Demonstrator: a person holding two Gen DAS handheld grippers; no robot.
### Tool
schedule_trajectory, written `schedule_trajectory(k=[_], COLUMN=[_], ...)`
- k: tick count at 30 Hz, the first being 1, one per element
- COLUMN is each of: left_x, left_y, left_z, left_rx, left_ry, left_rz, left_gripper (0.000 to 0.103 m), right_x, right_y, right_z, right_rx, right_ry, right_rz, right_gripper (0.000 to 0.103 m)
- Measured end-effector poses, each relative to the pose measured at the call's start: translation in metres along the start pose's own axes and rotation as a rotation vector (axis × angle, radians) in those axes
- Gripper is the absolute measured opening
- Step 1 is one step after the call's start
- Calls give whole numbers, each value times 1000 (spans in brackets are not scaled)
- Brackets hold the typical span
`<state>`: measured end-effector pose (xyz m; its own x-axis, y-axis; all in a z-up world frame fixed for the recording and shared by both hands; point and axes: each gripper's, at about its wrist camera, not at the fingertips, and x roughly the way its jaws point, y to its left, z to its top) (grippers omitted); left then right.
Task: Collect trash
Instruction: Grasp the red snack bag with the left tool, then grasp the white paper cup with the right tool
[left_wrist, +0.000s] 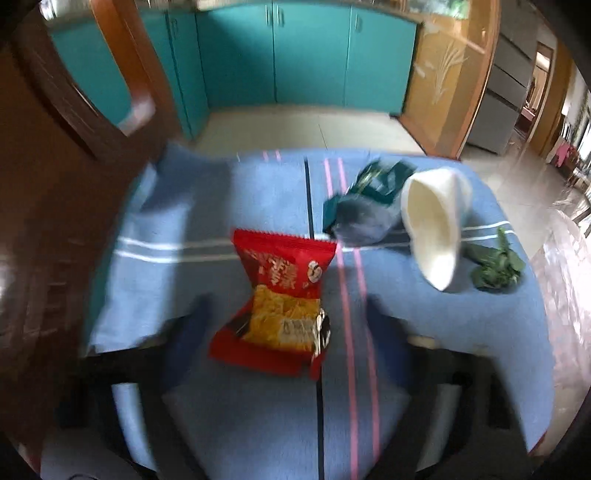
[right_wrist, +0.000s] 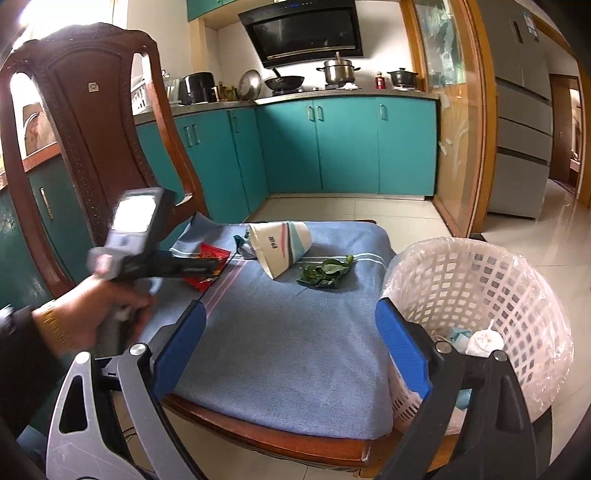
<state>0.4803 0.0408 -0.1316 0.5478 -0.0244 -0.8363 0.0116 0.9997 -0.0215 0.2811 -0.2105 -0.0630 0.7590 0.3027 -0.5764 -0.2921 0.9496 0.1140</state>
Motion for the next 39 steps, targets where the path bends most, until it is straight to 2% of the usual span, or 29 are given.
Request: schedule_trajectory(k=[1,3,5,9,11,14,17,20,25,29,31,32,35,37,39], left_x=[5,-7,-28,-109,-145,-176,-177,-168,-172,-170,-167,-167,-170,-169,-167], left_y=[5,10,10,9,12,12,10,15,26,23,23,23,23,24,22], left_z=[-1,-8,-17,-49,-66,-89,-101,-97,-92,-94,-93,-94,-93,-93,-93], left_rx=[-24,-60,-64,-69,-103,-122,-115,-122,-143,-132,-132,-134,-138,-138,-137], left_ry=[13,-31,-70,-201,-243,-314,-320,-296,-298,-289,-283,-283,-289,-294,-287], left_rz=[6,-15,-45,-117,-172,-202,-191,-209,-232,-240,-240,-242,-254,-259,-266], left_gripper=[21,16,15,16,16,17,17,17,18,18,18,18,18,19,19], right_x=[1,4,10,34,60,116,175,212,251,279,279,277,259,248,237], right_y=[2,6,9,12,14,12,3,0,6,8,10,12,18,20,21], right_z=[0,-1,1,22,40,69,87,92,89,90,90,90,90,90,91], right_rx=[-18,-67,-104,-174,-233,-289,-302,-318,-342,-327,-316,-320,-333,-351,-358], right_ry=[7,8,17,46,78,172,306,375,447,495,487,487,479,465,459], right_rz=[13,21,32,114,155,186,183,182,219,198,196,201,190,180,179], right_gripper=[91,91,91,92,94,97,97,97,97,97,81,68,49,42,41])
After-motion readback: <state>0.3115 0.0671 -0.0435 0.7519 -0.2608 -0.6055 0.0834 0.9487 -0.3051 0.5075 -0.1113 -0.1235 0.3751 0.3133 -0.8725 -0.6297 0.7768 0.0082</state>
